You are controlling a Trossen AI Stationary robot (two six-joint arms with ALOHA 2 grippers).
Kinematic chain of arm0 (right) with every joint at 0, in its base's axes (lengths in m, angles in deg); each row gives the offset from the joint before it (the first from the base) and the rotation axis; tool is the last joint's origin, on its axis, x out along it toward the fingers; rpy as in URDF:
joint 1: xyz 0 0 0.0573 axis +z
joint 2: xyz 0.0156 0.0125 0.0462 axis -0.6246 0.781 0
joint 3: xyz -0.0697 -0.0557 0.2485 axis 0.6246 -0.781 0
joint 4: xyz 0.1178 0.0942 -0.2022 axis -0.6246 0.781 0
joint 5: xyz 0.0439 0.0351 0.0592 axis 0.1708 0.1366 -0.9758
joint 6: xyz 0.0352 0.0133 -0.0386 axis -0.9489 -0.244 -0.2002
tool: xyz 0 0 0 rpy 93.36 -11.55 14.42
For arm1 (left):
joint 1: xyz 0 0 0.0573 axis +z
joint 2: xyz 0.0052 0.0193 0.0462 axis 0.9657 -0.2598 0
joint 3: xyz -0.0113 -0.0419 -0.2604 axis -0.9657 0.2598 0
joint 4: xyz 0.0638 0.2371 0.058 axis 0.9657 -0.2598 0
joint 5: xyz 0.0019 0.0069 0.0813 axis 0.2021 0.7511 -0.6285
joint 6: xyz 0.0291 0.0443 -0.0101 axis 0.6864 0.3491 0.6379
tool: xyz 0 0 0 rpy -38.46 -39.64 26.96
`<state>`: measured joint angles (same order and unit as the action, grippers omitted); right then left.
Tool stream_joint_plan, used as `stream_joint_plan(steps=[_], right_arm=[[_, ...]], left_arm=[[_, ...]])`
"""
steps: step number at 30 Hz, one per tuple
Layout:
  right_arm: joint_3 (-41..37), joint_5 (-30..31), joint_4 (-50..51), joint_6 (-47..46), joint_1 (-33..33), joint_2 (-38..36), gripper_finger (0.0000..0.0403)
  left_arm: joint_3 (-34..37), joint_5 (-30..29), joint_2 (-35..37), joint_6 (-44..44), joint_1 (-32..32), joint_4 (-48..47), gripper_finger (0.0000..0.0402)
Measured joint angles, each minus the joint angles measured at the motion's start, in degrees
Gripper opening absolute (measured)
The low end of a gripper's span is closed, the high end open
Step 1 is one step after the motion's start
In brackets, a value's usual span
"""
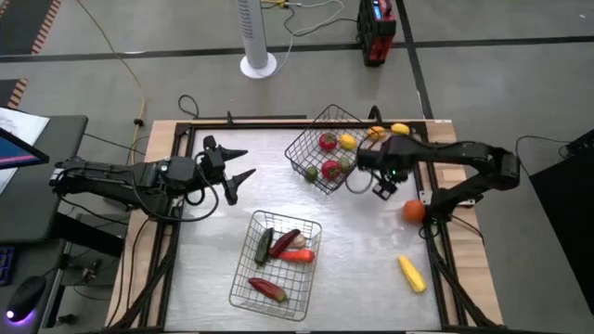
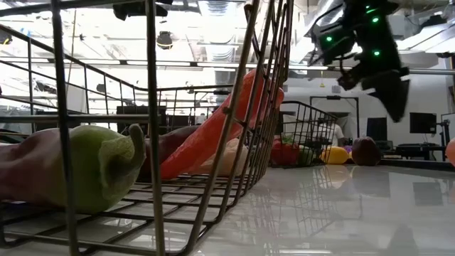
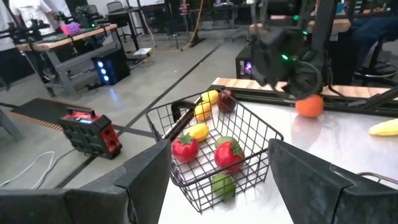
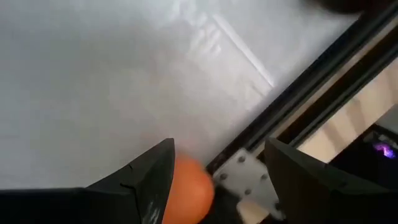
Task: Sort produce into baskets
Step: Put the orange into the black wire basket
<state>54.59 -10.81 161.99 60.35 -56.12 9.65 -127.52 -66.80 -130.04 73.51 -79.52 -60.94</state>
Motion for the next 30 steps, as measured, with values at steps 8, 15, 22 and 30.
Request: stream_joint_plan(steps=[8, 15, 22, 30], right_arm=[[-1.43, -5.27, 0.46, -5.76, 11.59, 0.09, 0.0276], [-1.43, -7.62, 1.14, -8.12, 18.00, 0.07, 0.0277], [-1.43, -10.44, 1.15, -7.82, 15.03, 0.09, 0.0277], [-7.14, -13.36, -4.01, -7.69, 13.60, 0.09, 0.0277]], left_arm=[[0.00, 1.39, 0.00, -1.10, 0.01, 0.26, 0.0256], [0.00, 1.51, 0.00, -1.02, 0.01, -0.15, 0.0256], [0.00, 1.56, 0.00, -0.94, 0.02, -0.76, 0.0256], [0.00, 1.57, 0.00, -0.86, 0.00, -0.78, 0.0256]])
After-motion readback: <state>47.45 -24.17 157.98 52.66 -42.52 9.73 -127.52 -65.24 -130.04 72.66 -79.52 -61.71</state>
